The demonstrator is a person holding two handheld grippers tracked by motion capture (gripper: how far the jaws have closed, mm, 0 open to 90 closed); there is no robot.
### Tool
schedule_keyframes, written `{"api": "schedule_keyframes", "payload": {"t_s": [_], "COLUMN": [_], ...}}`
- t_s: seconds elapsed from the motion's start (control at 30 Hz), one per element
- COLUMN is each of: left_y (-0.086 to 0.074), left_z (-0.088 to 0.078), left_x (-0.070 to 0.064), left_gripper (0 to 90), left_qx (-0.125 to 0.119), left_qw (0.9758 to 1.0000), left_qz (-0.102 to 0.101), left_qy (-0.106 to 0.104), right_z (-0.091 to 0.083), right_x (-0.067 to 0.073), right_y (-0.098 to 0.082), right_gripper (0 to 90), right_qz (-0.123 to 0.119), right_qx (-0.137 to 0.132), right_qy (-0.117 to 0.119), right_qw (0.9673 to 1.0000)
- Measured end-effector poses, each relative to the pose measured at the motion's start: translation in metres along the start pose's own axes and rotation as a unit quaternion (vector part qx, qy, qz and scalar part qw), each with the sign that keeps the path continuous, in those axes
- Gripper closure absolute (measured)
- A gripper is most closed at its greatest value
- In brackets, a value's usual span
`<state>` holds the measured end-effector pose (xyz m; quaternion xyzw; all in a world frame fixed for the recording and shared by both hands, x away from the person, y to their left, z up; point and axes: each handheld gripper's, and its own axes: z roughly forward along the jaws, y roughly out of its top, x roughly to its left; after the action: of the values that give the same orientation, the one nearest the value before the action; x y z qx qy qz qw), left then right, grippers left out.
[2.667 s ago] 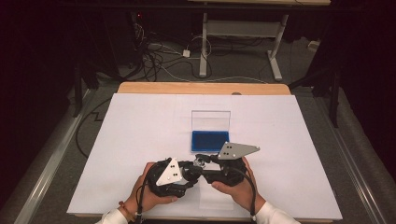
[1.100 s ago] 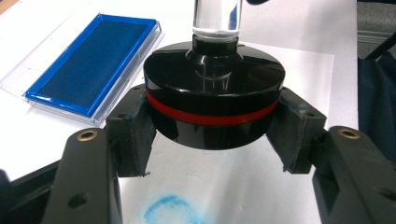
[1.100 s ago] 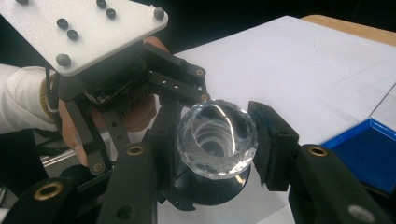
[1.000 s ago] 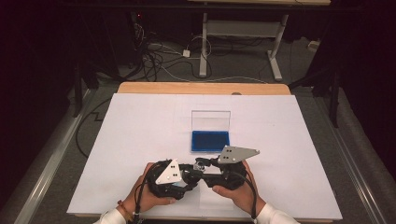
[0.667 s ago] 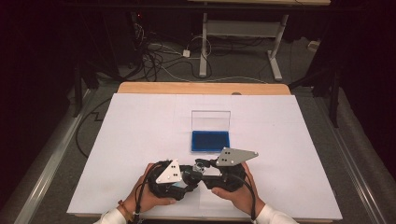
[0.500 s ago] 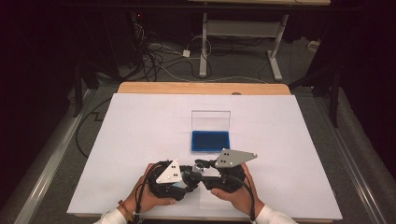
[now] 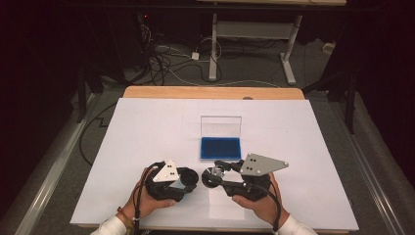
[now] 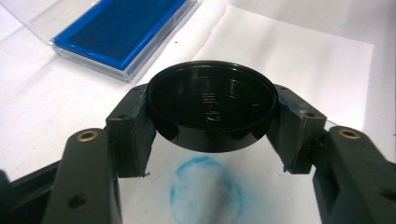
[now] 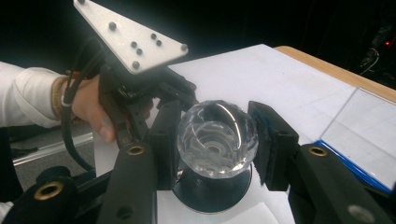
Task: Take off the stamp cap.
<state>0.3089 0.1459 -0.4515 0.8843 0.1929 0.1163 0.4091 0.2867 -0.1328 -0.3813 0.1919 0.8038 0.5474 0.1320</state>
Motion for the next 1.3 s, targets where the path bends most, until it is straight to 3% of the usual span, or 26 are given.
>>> {"api": "schedule_keyframes", "payload": {"t_s": [0.3, 0.63, 0.9, 1.3], "left_y": [-0.004, -0.012, -0.019, -0.036], "left_z": [-0.009, -0.022, -0.039, -0.055], "left_x": [0.004, 0.006, 0.008, 0.005], "left_gripper": [36.5, 36.4, 36.4, 36.4], "left_qx": [-0.002, 0.013, 0.006, 0.008], "left_qw": [0.9999, 0.9989, 0.9983, 0.9976], "left_qz": [0.005, 0.018, 0.017, 0.007], "left_qy": [0.015, 0.042, 0.056, 0.068], "right_z": [-0.009, -0.014, -0.020, -0.031], "right_x": [-0.008, -0.013, -0.021, -0.029], "right_y": [-0.002, -0.002, -0.007, -0.013], "right_gripper": [57.3, 57.3, 57.3, 57.3], "right_qz": [0.007, 0.007, 0.018, 0.015], "right_qx": [0.006, 0.015, 0.024, 0.036], "right_qy": [-0.016, -0.029, -0.036, -0.064], "right_qw": [0.9998, 0.9995, 0.9989, 0.9972]}}
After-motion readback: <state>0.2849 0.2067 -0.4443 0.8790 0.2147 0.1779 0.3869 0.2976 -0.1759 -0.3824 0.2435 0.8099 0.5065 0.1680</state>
